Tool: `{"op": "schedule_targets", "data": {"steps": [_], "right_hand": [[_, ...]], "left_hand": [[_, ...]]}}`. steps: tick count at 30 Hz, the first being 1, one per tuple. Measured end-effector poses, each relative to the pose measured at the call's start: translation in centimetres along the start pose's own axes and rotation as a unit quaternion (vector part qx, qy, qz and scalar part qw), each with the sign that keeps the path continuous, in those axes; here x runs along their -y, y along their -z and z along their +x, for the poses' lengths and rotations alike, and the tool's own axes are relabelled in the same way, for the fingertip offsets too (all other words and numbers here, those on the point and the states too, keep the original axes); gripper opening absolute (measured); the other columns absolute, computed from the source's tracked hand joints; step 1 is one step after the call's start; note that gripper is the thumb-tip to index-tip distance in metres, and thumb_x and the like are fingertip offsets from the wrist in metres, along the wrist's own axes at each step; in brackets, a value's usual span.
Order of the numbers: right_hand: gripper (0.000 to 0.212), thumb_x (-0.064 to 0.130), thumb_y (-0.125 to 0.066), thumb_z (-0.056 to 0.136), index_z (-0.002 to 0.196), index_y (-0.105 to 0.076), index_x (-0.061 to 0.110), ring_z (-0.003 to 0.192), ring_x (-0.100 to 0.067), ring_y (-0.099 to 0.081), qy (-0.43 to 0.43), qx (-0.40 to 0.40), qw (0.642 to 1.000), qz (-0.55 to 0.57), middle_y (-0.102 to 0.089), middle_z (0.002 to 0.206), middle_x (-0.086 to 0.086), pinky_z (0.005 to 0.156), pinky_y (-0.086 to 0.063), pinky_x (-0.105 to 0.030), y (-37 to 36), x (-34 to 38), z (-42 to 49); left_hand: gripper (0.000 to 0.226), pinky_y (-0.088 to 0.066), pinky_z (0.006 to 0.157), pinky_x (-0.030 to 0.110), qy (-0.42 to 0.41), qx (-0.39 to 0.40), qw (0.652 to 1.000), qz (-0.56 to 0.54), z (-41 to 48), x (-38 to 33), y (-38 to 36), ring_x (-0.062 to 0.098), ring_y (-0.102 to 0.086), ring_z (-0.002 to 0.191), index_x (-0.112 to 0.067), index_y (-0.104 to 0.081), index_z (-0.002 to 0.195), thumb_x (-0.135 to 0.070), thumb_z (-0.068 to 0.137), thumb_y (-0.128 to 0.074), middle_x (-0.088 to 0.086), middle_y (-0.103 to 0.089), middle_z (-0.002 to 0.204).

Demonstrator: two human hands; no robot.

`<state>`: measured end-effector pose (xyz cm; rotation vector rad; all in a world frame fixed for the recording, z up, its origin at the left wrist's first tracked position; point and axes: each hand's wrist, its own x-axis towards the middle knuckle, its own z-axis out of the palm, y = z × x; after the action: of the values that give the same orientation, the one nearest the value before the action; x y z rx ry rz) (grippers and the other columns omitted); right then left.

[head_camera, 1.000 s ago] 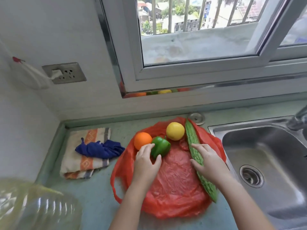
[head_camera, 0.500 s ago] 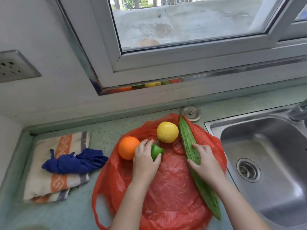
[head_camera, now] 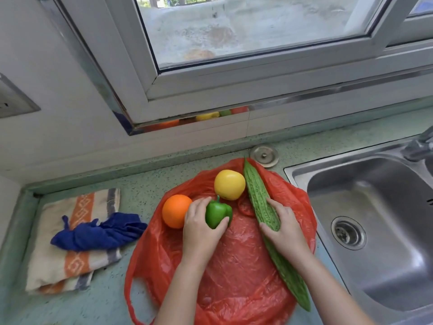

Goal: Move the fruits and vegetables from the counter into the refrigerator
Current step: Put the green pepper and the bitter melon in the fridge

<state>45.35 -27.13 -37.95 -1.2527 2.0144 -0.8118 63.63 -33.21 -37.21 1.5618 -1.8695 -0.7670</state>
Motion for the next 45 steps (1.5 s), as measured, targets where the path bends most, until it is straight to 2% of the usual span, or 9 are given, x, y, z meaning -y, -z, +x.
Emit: {"op": "schedule_targets", "data": {"steps": [6, 9, 13, 18, 21, 29, 35, 42, 45], "right_hand": [[0.058, 0.013, -0.068, 0.078, 0.131, -0.045, 0.025, 0.103, -0.007, -0.043, 0.025, -0.034, 0.998, 0.044, -0.046, 0.112, 0.001, 0.080, -0.026, -0.006, 1.0, 0.9, -1.4], [0.057, 0.016, -0.068, 0.079, 0.129, -0.045, 0.031, 0.105, -0.009, -0.043, 0.027, -0.035, 0.997, 0.071, -0.045, 0.113, 0.003, 0.087, -0.031, -0.018, 2.1, 2.1, -2.4], [0.055, 0.016, -0.069, 0.079, 0.121, -0.042, 0.041, 0.103, -0.007, -0.046, 0.065, -0.050, 0.991, 0.108, -0.048, 0.116, 0.005, 0.089, -0.035, -0.021, 3.8, 3.6, -4.6], [0.058, 0.025, -0.072, 0.074, 0.111, -0.039, 0.056, 0.108, -0.012, -0.051, 0.099, -0.084, 0.982, 0.135, -0.053, 0.121, 0.004, 0.096, -0.043, -0.034, 6.1, 5.2, -8.3], [0.055, 0.036, -0.066, 0.067, 0.114, -0.042, 0.053, 0.108, -0.009, -0.052, 0.102, -0.109, 0.976, 0.160, -0.053, 0.121, 0.013, 0.093, -0.044, -0.030, 7.1, 5.8, -11.2], [0.056, 0.041, -0.066, 0.067, 0.116, -0.042, 0.053, 0.106, -0.005, -0.053, 0.051, -0.193, 0.968, 0.151, -0.054, 0.121, 0.010, 0.085, -0.041, -0.018, 9.5, 3.2, -21.3], [0.053, 0.027, -0.069, 0.078, 0.117, -0.043, 0.052, 0.103, -0.005, -0.055, -0.021, -0.276, 0.951, 0.141, -0.053, 0.122, 0.015, 0.087, -0.047, -0.030, 12.9, -1.2, -30.7], [0.052, 0.049, -0.066, 0.064, 0.112, -0.046, 0.054, 0.108, -0.007, -0.055, -0.075, -0.439, 0.882, 0.152, -0.056, 0.123, 0.009, 0.092, -0.044, -0.030, 18.5, -7.4, -41.3], [0.053, 0.036, -0.070, 0.069, 0.114, -0.046, 0.051, 0.108, -0.008, -0.055, -0.098, -0.485, 0.855, 0.155, -0.057, 0.123, 0.006, 0.095, -0.045, -0.032, 21.1, -11.2, -46.7]], "left_hand": [[0.052, -0.027, 0.086, -0.003, 0.016, -0.029, 0.996, -0.083, -1.4, -2.6, 2.0, 0.004, -0.045, 0.104, -0.021, -0.056, 0.116, -0.021, 0.070, -0.078, -0.010, -0.051, 0.111], [0.049, -0.033, 0.085, 0.001, 0.030, -0.038, 0.990, -0.132, -2.7, -4.4, 3.3, 0.001, -0.047, 0.103, -0.030, -0.054, 0.113, -0.022, 0.071, -0.077, -0.019, -0.049, 0.109], [0.046, -0.043, 0.092, 0.028, 0.043, -0.039, 0.978, -0.200, -4.7, -6.8, 5.2, 0.011, -0.052, 0.107, -0.031, -0.055, 0.113, -0.025, 0.073, -0.075, -0.008, -0.055, 0.115], [0.045, -0.044, 0.074, 0.007, 0.010, -0.031, 0.961, -0.275, -8.2, -9.4, 7.7, -0.007, -0.054, 0.095, -0.030, -0.057, 0.111, -0.030, 0.069, -0.073, -0.014, -0.057, 0.108], [0.048, -0.045, 0.068, 0.004, -0.005, -0.006, 0.949, -0.314, -10.3, -10.2, 8.9, -0.011, -0.055, 0.091, -0.032, -0.057, 0.108, -0.036, 0.061, -0.070, -0.013, -0.059, 0.104], [0.045, -0.049, 0.066, 0.012, -0.055, 0.108, 0.908, -0.401, -15.9, -12.0, 7.5, 0.000, -0.064, 0.083, -0.027, -0.057, 0.105, -0.020, 0.065, -0.075, 0.002, -0.065, 0.099], [0.043, -0.050, 0.066, 0.015, -0.091, 0.244, 0.873, -0.413, -21.8, -15.6, 3.1, 0.005, -0.065, 0.083, -0.028, -0.057, 0.104, -0.019, 0.064, -0.071, 0.006, -0.065, 0.098], [0.052, -0.052, 0.067, 0.020, -0.147, 0.362, 0.834, -0.391, -29.7, -23.6, -2.7, 0.010, -0.066, 0.083, -0.028, -0.061, 0.103, -0.037, 0.054, -0.076, -0.003, -0.068, 0.095], [0.048, -0.050, 0.063, 0.016, -0.158, 0.411, 0.807, -0.393, -34.8, -27.5, -5.9, 0.004, -0.066, 0.078, -0.026, -0.060, 0.102, -0.026, 0.058, -0.080, -0.002, -0.067, 0.091]]}}
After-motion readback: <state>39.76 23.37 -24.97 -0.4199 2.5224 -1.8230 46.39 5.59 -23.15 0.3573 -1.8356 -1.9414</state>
